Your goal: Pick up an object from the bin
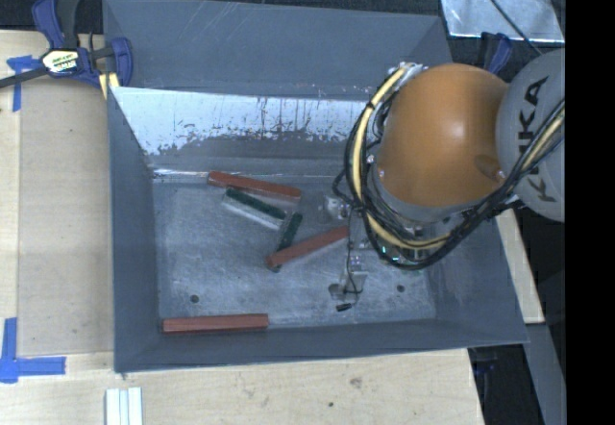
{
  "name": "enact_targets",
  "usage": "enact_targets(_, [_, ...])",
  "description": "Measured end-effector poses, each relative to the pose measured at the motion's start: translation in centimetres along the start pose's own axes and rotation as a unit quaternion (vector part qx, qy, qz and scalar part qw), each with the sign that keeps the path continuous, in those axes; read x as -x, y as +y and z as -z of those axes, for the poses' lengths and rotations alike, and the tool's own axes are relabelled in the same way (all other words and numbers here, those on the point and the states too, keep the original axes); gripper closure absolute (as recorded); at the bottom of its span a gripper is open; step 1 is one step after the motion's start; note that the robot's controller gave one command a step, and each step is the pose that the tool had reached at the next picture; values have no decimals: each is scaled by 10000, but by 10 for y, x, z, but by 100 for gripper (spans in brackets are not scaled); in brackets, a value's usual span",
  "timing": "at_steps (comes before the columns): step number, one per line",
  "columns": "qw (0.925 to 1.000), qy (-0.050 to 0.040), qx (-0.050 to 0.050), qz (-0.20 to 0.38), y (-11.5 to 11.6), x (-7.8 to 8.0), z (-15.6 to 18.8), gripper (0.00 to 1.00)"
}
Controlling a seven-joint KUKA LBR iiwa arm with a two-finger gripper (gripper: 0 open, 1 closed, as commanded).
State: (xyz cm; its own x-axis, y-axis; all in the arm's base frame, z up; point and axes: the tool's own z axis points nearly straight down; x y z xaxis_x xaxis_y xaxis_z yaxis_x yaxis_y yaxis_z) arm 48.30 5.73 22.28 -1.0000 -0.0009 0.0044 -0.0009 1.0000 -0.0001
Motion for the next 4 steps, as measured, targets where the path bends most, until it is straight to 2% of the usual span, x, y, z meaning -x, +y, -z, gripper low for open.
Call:
enact_targets(1, [10000,-36,4,-8,0,2,3,0])
enact_targets(2, [9912,-24,-2,1324,-9,32,-153,100])
enact_targets(3, [9913,-25,-1,1315,-9,32,-153,0])
enact_targets(4, [9913,-31,1,1313,-9,32,-152,100])
